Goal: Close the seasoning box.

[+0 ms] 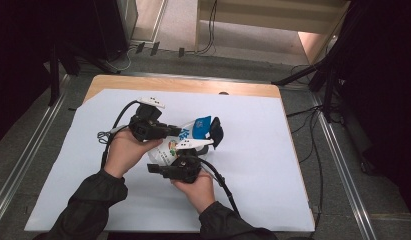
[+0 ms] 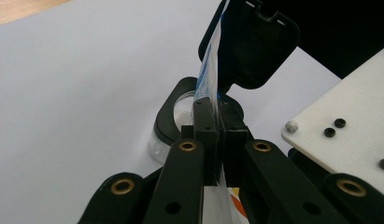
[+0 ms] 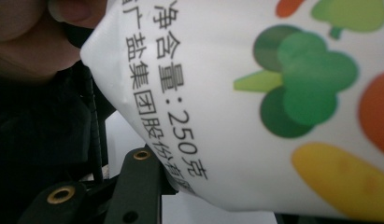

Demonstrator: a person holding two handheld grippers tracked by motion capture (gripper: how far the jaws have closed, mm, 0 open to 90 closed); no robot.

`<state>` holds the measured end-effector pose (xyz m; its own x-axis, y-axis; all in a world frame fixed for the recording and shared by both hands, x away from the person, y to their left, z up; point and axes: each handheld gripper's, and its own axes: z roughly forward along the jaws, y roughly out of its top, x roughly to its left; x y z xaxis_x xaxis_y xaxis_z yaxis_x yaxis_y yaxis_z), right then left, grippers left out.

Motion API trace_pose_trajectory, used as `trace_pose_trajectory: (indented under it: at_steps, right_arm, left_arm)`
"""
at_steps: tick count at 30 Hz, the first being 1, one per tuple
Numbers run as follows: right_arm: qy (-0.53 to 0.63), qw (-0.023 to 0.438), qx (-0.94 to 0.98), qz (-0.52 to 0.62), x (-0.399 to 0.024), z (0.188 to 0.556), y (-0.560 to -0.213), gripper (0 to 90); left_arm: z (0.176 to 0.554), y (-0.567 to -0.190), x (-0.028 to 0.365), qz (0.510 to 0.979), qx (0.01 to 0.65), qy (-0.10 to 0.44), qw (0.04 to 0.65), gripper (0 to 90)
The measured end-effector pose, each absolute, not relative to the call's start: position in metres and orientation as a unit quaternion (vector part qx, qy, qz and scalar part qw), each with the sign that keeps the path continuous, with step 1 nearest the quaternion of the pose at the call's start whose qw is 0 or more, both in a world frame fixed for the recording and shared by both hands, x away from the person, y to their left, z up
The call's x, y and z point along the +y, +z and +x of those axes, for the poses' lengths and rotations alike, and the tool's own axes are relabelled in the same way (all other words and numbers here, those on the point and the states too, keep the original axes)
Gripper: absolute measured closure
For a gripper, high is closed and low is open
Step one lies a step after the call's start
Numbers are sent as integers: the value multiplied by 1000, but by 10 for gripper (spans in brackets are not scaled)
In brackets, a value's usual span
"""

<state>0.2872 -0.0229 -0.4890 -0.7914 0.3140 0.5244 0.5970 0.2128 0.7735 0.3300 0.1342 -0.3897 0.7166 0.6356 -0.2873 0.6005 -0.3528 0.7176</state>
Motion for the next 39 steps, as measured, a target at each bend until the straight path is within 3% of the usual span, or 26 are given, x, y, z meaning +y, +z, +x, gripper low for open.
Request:
trace_pose_trajectory:
  at_steps: [39]
  right_arm:
    - [-556, 138, -763, -298, -22, 286, -488, 687]
  left_arm:
    - [328, -390, 136, 823, 377, 34, 424, 893]
